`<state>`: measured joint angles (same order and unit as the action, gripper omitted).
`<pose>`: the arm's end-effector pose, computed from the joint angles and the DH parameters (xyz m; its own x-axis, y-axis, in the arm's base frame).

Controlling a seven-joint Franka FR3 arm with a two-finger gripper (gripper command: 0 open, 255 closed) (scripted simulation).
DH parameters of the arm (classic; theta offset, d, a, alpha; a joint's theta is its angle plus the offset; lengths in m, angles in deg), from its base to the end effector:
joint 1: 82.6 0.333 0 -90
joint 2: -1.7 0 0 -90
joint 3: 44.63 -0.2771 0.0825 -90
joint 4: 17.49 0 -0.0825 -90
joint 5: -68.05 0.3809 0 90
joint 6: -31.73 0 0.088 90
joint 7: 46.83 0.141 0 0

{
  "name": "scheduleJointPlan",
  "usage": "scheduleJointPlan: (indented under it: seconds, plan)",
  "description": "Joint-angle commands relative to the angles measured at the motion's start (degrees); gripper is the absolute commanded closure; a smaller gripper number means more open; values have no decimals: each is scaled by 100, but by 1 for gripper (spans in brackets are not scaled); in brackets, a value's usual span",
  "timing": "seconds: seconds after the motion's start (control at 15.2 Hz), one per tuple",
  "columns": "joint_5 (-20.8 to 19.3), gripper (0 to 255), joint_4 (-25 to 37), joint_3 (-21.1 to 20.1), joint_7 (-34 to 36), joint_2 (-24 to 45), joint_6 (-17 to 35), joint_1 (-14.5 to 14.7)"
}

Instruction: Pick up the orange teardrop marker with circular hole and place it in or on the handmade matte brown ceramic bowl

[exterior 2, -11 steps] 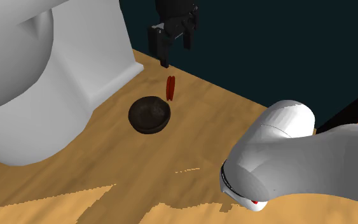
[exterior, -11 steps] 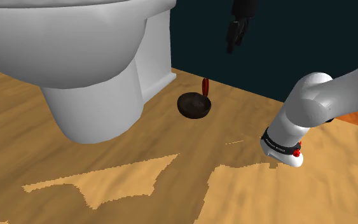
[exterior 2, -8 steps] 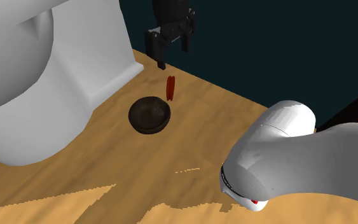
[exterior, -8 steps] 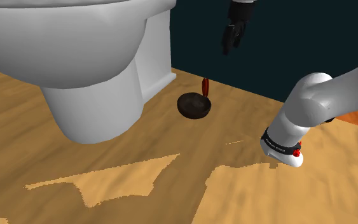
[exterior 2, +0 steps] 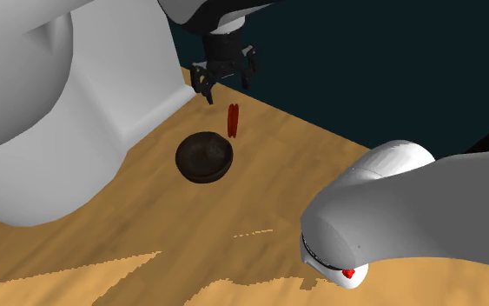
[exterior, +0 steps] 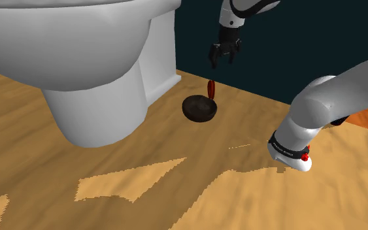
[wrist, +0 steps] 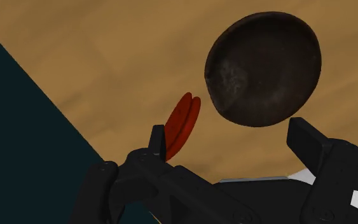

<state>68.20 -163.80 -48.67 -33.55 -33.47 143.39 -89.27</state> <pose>0.3817 -0.0192 0.4059 0.9578 -0.2869 0.0165 -0.2873 -0.9572 0.0353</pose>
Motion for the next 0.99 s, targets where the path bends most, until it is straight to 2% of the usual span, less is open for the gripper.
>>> scheduleJointPlan:
  seconds: [0.0,0.66,0.92]
  plan:
    - [3,0,-63,-76,476,387,490,-181]
    - [-288,0,39,-275,2797,2339,2442,-1064]
    - [-345,0,-33,-272,2870,2559,2733,-1090]
